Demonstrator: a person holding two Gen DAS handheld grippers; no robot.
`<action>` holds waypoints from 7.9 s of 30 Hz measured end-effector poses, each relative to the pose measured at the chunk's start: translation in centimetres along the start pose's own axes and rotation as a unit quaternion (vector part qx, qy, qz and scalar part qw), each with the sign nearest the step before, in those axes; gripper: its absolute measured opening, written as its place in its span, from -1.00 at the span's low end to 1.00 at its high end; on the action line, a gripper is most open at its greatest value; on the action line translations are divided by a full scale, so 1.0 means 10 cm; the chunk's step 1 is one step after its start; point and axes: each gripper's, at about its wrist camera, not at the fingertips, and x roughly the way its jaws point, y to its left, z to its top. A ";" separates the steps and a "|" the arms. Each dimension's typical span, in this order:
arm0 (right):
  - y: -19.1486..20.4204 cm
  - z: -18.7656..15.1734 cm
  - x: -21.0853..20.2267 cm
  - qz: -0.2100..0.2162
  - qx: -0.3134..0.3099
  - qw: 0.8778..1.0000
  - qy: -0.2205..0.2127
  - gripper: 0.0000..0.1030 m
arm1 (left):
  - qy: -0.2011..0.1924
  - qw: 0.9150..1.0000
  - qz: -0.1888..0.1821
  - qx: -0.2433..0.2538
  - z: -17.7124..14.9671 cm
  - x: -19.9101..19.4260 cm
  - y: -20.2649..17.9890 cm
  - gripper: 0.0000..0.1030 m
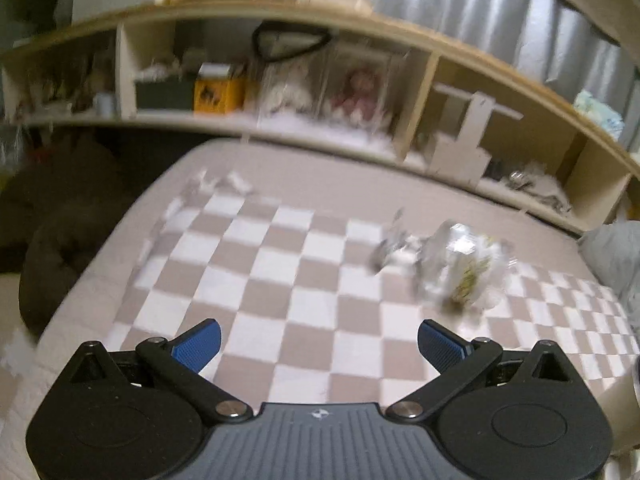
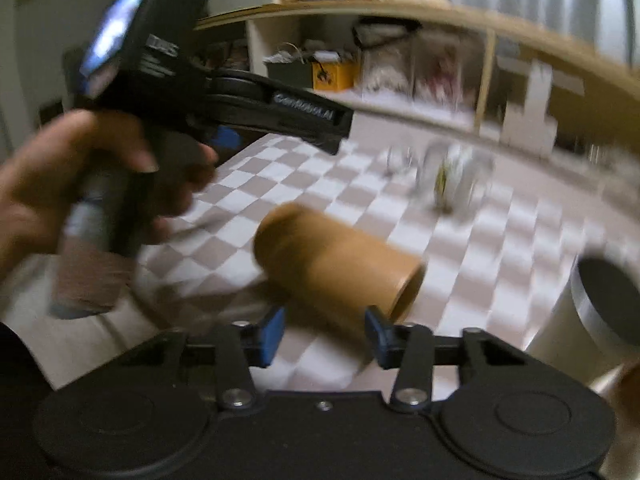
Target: Flip cup upright
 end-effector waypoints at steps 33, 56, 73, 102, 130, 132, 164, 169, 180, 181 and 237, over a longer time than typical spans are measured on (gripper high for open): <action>-0.68 0.28 0.49 -0.083 0.110 0.990 -0.005 -0.75 | 0.033 0.996 -0.056 0.052 -0.17 -0.38 0.24 0.93; -0.93 0.65 0.69 -0.002 0.349 0.937 0.033 0.54 | 0.065 0.969 -0.126 0.202 -0.60 -0.44 -0.43 0.24; -1.03 0.76 0.60 0.035 0.313 0.949 0.021 0.40 | -0.001 0.950 -0.146 0.275 -0.83 -0.52 -0.70 0.19; -0.85 0.46 -0.22 -0.110 0.087 0.990 -0.027 0.41 | -0.058 0.943 -0.229 0.235 -1.20 -0.18 -1.27 0.14; -1.03 0.30 -0.88 -0.119 0.137 0.976 -0.124 0.57 | -0.073 0.949 -0.202 0.231 -1.07 -0.56 -1.22 0.65; -1.03 0.25 -0.95 -0.128 0.135 0.973 -0.133 0.58 | -0.083 0.952 -0.189 0.224 -1.02 -0.66 -1.18 0.67; -0.81 -0.50 -1.22 -0.223 0.117 0.955 -0.157 0.98 | -0.112 0.977 -0.087 0.162 -1.07 -1.49 -0.70 1.00; -0.81 -0.59 -1.22 -0.226 0.126 0.954 -0.150 0.98 | -0.106 0.978 -0.071 0.165 -1.12 -1.48 -0.68 1.00; -0.81 -0.73 -1.20 -0.236 0.133 0.953 -0.137 0.98 | -0.097 0.977 -0.068 0.175 -1.16 -1.49 -0.69 1.00; -0.82 -0.74 -1.20 -0.237 0.133 0.953 -0.136 0.98 | -0.096 0.978 -0.068 0.174 -1.16 -1.49 -0.69 1.00; -0.83 -0.77 -1.18 -0.236 0.130 0.954 -0.132 0.98 | -0.091 0.981 -0.066 0.159 -1.12 -1.47 -0.64 1.00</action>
